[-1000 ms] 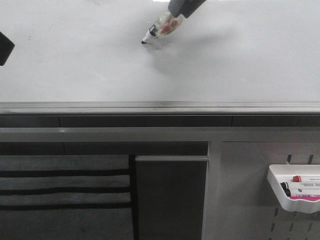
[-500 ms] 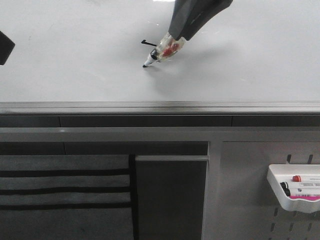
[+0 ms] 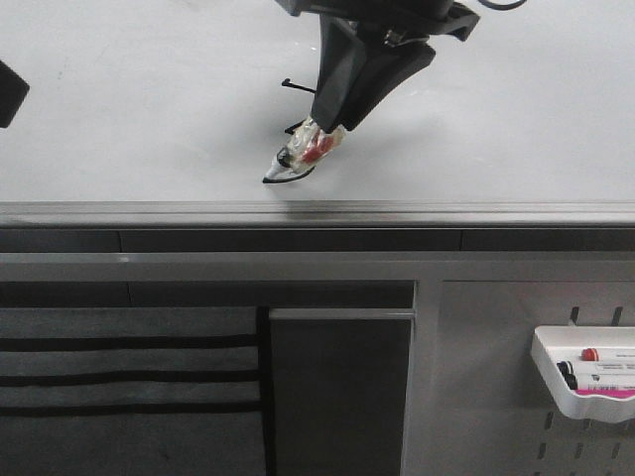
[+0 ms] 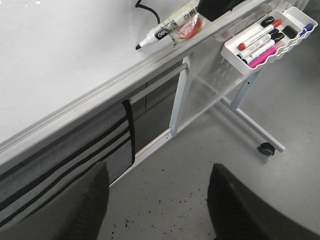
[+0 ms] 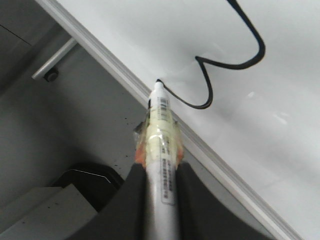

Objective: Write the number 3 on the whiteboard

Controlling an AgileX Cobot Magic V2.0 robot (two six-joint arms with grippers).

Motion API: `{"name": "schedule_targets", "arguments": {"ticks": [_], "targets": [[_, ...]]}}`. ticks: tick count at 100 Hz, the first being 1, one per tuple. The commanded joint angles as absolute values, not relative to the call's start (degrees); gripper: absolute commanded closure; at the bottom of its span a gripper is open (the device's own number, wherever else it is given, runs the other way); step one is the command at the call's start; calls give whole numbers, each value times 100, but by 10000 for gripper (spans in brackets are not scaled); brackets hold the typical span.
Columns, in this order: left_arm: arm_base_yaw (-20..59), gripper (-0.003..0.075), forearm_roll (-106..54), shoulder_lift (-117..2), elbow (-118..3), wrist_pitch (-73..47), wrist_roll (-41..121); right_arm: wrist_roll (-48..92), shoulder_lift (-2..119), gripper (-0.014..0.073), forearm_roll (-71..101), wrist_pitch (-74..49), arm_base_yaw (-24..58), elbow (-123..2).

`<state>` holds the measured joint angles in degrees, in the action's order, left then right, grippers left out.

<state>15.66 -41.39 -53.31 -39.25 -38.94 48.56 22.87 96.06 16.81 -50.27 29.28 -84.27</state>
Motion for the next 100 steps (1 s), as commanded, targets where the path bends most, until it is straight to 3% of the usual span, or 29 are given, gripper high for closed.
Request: {"name": "schedule_targets", "arguments": {"ticks": [1,16,49,77,100], "targets": [[1618,314,-4369,-5296,-4116,-3681,4839,2921,8933,595,2133,-4997,2976,-8345],[1618,314,-4369,-5296,-4116,-3681,4839,4130,7848,595,3324,-4724,3122,-7378],[1618,314,-4369,-5296,-4116,-3681,4839,4878,6321,595,3355,-4660,3189,-5789],[1618,314,-4369,-5296,-4116,-3681,4839,6580,6139,595,3342,-4548,3189,-5678],[1618,314,-4369,-5296,-4116,-3496,4839,6861,6139,595,3342,-4055,3189,-5678]]}}
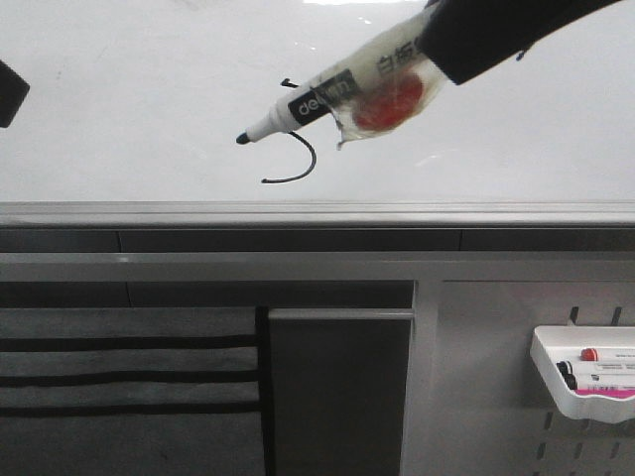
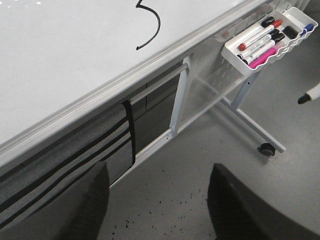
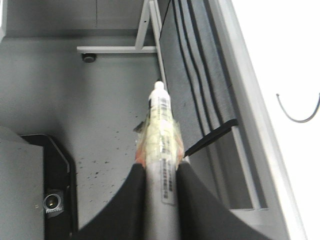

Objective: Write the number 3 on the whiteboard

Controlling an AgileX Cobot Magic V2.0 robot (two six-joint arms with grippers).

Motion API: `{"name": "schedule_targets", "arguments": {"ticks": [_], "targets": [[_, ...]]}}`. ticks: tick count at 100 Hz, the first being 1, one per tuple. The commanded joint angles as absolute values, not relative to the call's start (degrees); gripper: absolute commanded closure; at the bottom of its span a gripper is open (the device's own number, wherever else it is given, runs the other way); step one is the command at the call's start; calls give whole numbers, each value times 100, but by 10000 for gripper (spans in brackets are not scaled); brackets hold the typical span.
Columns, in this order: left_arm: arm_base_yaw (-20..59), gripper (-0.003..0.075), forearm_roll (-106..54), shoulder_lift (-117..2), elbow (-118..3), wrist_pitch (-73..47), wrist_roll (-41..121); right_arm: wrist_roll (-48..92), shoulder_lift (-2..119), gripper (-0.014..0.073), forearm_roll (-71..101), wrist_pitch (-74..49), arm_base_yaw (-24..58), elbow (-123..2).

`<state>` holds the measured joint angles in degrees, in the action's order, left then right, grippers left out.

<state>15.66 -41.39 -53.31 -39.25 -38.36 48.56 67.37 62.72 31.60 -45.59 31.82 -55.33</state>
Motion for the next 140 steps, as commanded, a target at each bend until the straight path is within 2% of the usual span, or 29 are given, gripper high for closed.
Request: {"name": "schedule_targets", "arguments": {"ticks": [1,30,46,72,102,140], "targets": [[1618,314,-4369,-5296,-4116,-3481,4839,6861,6139,595,3342,-4033,3189,-5678],[1618,314,-4457,-5296,-4116,-3495,4907,7234,6139,595,3353,-3545,3347,-5688],[1644,314,-4544,-5446,-4389,-4293,5797,7405,6151,595,3353,-3354,3621,-5688],[2555,314,-4428,-5684,-5197,-4680,6760,7637,6310,596,3341,-3341,3854,-5688],[3656,314,-3543,-6256,-5703,-4761,6790,7680,6320,595,3305,-3378,3868,-5688],[3832,314,-3349,-7104,-6346,-4786,6790,7689,6320,595,3305,-3378,3868,-5688]]}}
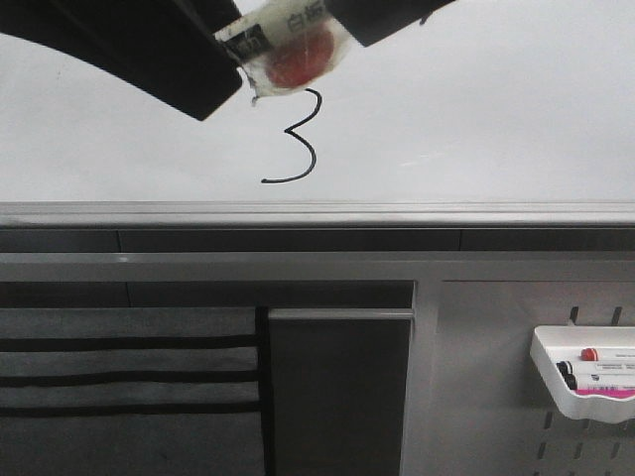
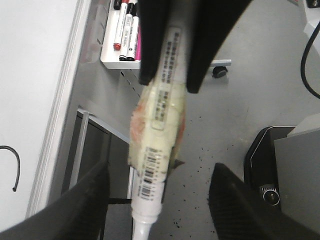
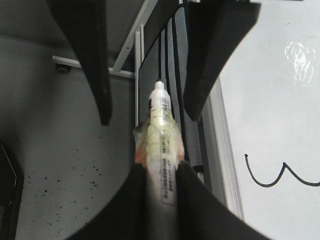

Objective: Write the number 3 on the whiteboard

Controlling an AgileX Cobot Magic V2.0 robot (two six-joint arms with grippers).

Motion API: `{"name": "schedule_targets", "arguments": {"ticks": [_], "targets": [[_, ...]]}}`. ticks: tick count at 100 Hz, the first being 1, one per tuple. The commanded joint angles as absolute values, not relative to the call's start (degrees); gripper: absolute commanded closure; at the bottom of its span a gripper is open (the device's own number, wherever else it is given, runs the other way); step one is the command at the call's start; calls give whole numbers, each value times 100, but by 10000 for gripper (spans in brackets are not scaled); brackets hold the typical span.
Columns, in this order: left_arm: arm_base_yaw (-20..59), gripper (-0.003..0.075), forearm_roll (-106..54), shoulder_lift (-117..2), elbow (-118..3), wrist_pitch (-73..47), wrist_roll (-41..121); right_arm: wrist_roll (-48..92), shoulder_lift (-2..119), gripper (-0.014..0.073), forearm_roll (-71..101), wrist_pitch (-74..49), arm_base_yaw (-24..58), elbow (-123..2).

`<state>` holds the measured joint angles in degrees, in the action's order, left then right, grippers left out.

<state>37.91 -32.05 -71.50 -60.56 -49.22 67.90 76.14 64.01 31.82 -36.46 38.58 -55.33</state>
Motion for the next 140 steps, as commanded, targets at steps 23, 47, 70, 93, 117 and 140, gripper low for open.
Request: {"name": "schedule_targets", "arguments": {"ticks": [23,47,70,93,117,140], "targets": [[3832,417,-3184,-7181,-6394,-4861,6790,7689,6320,595,3305,-3286,3868,-5688],[3832,572,-3198,-7193,-6394,-4861,6790,7689,6320,595,3305,-3209,3868,-5688],[3832,647,-3208,-7193,-6394,-4861,6790,7689,6320,595,3305,-3234,3868,-5688],[3832,661,-3208,-7193,-6394,-4861,6790,7689,6320,477,3305,-3298,3868,-5688],[3779,661,-3087,-7193,-6394,-4740,6765,7654,6225,183,3277,-3204,3773,-5688],[2953,661,-2932,-6806,-6307,-4711,6149,6332,5193,186,3236,-3196,2775,-5675]]}}
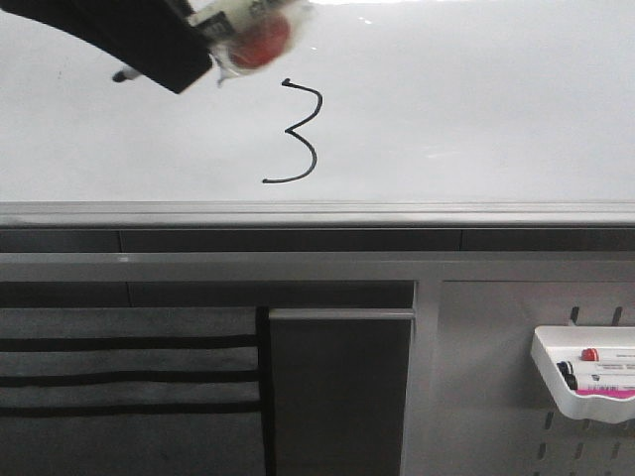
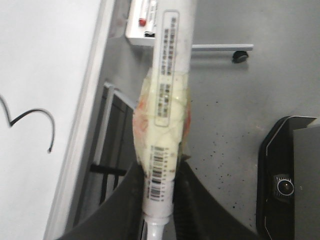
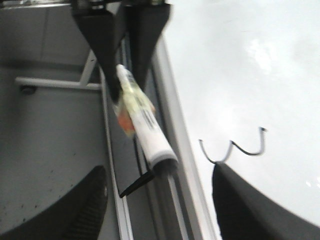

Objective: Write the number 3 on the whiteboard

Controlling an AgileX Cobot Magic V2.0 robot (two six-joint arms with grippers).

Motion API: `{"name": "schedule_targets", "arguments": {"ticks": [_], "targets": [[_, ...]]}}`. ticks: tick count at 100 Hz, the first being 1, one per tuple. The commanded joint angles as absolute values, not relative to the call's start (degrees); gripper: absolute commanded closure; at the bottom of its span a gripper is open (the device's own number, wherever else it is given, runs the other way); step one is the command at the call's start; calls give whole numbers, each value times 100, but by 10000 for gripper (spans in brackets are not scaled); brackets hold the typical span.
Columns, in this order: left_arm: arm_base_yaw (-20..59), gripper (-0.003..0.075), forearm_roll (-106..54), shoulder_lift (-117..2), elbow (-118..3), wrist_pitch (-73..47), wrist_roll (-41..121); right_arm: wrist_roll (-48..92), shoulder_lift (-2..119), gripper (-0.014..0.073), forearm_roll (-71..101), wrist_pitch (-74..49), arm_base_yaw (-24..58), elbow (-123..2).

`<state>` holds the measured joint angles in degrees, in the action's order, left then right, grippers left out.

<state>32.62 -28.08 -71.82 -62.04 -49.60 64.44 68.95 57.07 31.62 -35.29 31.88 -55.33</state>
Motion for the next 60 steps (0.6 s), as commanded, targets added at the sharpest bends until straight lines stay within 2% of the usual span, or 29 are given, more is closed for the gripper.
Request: {"name": "schedule_targets", "arguments": {"ticks": [1,14,33,50,60], "targets": [[2914,661,-2932,-6784,-6287,-4711,6096,6279,5159,186,3236,-3196,2735,-5675],[2122,661,-2932,-6255,-5898,-4290,5712,5943,4608,186,3236,-3430,2147,-5538],[1162,661,-3628,-5609,-4683,-2012,4879,5707,4156,186,3236,-3465,1850,-5059],[1103,661,-5097,-5700,-3746,0,4889,5496,4129,186,3236,-3456,1850,-4651],[1103,661,-5400,-5988,-3581,427,4889,5496,4129,186,3304,-3403,1850,-4490]]}}
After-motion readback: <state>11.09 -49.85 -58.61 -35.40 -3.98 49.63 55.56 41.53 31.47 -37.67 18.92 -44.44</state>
